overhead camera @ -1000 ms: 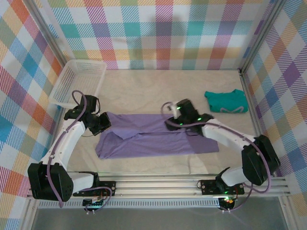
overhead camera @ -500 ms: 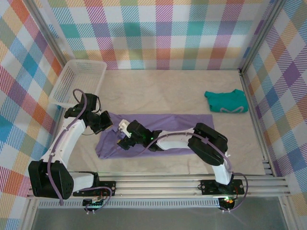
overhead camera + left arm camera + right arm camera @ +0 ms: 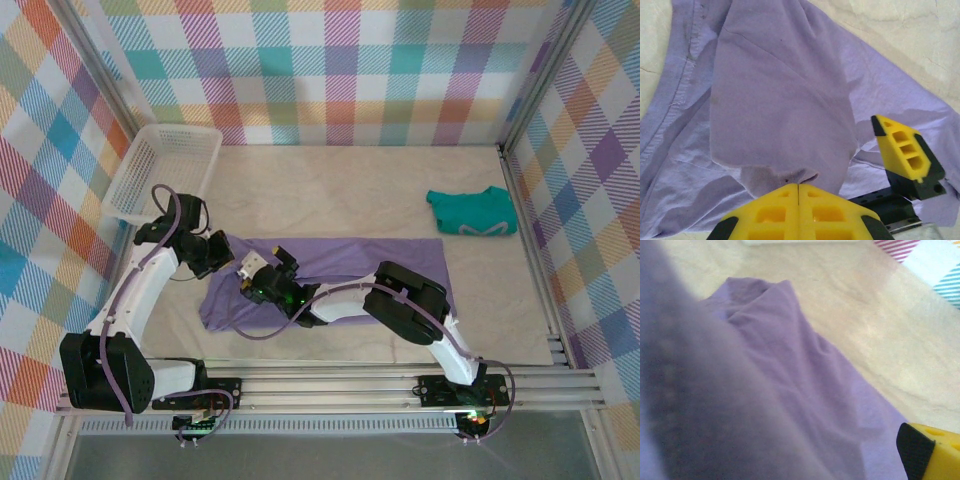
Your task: Fold the inside-out t-shirt
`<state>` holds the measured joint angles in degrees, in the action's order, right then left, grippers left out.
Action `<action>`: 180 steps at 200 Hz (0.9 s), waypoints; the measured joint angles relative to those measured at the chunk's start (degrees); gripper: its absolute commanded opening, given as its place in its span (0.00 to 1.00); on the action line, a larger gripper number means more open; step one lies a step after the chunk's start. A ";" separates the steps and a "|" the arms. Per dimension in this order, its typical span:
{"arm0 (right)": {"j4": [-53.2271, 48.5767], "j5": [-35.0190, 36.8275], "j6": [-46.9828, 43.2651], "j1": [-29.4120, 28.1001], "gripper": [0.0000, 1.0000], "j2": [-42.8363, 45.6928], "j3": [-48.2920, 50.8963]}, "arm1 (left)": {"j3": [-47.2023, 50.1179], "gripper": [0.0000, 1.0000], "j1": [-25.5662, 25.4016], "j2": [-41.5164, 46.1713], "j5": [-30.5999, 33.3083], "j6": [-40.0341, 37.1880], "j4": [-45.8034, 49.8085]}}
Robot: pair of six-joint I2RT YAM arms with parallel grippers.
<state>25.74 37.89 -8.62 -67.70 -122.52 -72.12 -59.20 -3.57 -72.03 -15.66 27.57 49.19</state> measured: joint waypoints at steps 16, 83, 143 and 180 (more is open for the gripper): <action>0.09 2.27 -0.55 0.00 0.87 0.24 0.13 | 0.00 0.00 0.37 -0.09 0.04 -0.04 0.02; -7.23 4.94 0.22 0.00 0.71 8.13 2.27 | 0.00 0.00 0.76 -0.46 1.38 -1.84 0.17; -17.99 0.04 1.01 0.00 0.45 10.51 2.27 | 0.02 0.00 0.79 -0.72 1.77 -2.16 0.17; -22.88 -5.44 0.76 0.04 0.25 11.34 2.38 | 1.73 0.00 0.79 -0.72 1.75 -2.10 -0.42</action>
<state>2.85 32.45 -7.86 -67.66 -111.18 -69.73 -57.47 -2.79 -72.75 -13.91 25.47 48.77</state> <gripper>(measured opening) 0.290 0.047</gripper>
